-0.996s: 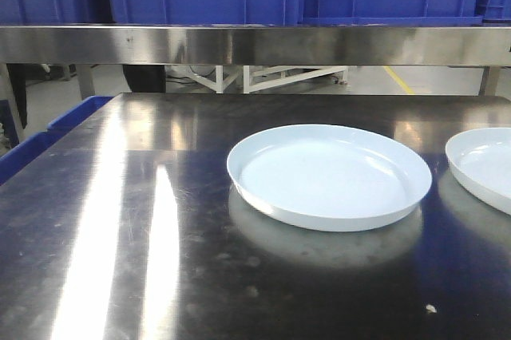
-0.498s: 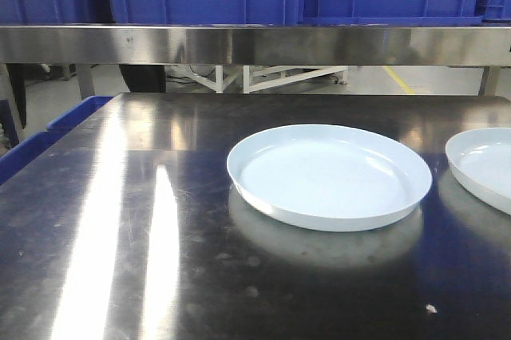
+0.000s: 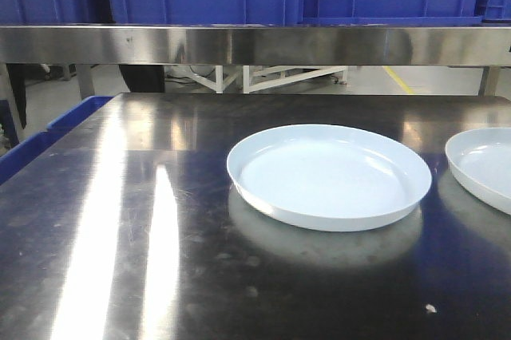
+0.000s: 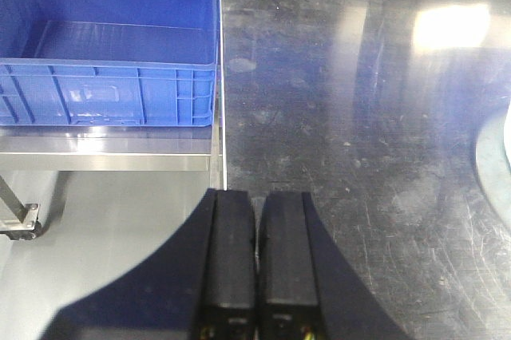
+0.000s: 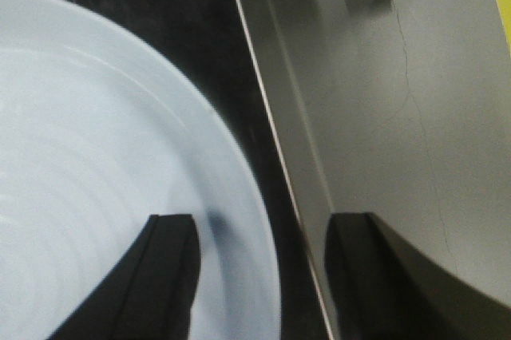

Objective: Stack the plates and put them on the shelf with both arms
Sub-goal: 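Grasp the other white plate's rim with the right gripper and lift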

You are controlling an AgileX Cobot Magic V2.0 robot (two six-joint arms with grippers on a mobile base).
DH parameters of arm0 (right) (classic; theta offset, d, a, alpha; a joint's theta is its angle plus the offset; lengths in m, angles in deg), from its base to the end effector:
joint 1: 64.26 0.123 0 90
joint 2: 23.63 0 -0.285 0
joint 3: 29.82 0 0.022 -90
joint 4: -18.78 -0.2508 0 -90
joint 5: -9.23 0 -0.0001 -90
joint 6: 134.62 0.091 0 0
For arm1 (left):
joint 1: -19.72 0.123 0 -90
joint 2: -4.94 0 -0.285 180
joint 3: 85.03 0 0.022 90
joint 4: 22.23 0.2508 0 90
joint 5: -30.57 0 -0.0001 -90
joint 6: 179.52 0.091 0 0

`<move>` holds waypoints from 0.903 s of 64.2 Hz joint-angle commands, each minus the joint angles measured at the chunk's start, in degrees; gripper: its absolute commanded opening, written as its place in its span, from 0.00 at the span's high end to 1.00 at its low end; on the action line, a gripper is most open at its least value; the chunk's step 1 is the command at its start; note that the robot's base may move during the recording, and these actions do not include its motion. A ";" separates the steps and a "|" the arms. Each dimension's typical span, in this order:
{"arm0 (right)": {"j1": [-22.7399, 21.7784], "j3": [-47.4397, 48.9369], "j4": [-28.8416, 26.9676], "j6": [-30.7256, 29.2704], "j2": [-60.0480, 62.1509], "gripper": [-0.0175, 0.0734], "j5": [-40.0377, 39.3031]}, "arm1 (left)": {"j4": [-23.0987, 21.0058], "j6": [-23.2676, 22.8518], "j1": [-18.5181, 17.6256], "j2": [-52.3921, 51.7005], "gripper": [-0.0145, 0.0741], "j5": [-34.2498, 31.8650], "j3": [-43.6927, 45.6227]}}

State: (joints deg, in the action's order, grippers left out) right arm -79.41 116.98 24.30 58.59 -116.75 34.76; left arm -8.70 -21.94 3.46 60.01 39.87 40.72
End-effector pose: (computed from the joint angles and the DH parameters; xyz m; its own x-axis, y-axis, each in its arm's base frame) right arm 0.2631 -0.0751 0.1966 -0.8014 0.3651 -0.4737 0.3988 0.9165 0.0316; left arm 0.1553 -0.0417 0.2512 -0.4894 -0.0212 -0.8718 0.1729 0.9775 -0.1208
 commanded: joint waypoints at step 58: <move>4.60 13.39 -2.42 -0.08 17.18 0.79 0.38 | -0.23 -0.38 0.13 -0.48 0.73 -4.55 1.56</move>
State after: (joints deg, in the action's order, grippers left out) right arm -76.92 128.00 23.85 58.59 -102.03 38.35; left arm -8.70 -21.94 3.46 60.01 39.78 40.72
